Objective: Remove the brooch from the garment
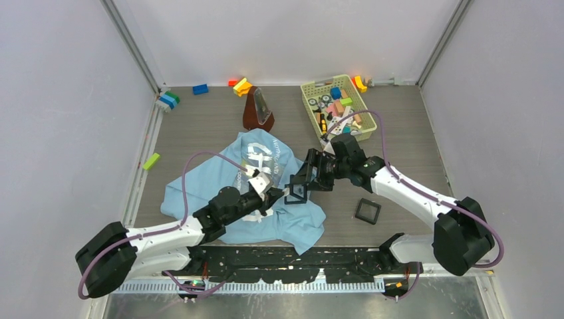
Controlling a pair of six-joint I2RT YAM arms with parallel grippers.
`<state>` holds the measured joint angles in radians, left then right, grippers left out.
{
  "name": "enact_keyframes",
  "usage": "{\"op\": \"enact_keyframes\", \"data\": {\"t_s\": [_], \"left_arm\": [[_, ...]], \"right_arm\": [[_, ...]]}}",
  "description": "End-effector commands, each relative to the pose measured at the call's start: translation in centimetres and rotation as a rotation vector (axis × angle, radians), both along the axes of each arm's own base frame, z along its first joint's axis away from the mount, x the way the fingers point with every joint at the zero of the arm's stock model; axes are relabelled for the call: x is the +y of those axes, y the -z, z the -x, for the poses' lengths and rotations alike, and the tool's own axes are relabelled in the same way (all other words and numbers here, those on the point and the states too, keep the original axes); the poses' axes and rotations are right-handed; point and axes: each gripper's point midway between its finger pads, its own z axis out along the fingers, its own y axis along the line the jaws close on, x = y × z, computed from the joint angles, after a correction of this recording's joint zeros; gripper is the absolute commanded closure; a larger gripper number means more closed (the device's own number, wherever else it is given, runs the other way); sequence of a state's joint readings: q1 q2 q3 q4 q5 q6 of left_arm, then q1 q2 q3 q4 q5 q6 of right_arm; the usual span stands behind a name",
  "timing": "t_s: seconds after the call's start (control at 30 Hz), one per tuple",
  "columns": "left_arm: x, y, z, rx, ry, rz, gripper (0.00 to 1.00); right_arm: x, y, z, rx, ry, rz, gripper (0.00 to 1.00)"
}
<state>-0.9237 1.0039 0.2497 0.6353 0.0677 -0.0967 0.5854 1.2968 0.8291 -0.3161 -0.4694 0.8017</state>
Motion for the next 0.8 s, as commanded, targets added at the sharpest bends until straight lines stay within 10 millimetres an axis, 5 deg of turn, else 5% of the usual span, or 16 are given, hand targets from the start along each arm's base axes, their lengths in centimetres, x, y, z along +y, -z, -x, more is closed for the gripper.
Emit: {"op": "enact_keyframes", "data": {"t_s": [0.0, 0.17, 0.77], "left_arm": [[-0.4, -1.6, -1.4, -0.027, -0.049, -0.008, 1.00], [0.2, -1.4, -2.0, -0.053, -0.094, -0.054, 1.00], [1.6, -1.4, -2.7, -0.184, -0.215, -0.184, 1.00]], "right_arm": [[1.8, -5.2, -0.9, -0.090, -0.006, -0.173, 0.66], [2.7, -5.8, -1.3, -0.063, 0.007, -0.263, 0.67], [4.2, -1.5, -2.1, 0.046, 0.031, -0.318, 0.70]]}}
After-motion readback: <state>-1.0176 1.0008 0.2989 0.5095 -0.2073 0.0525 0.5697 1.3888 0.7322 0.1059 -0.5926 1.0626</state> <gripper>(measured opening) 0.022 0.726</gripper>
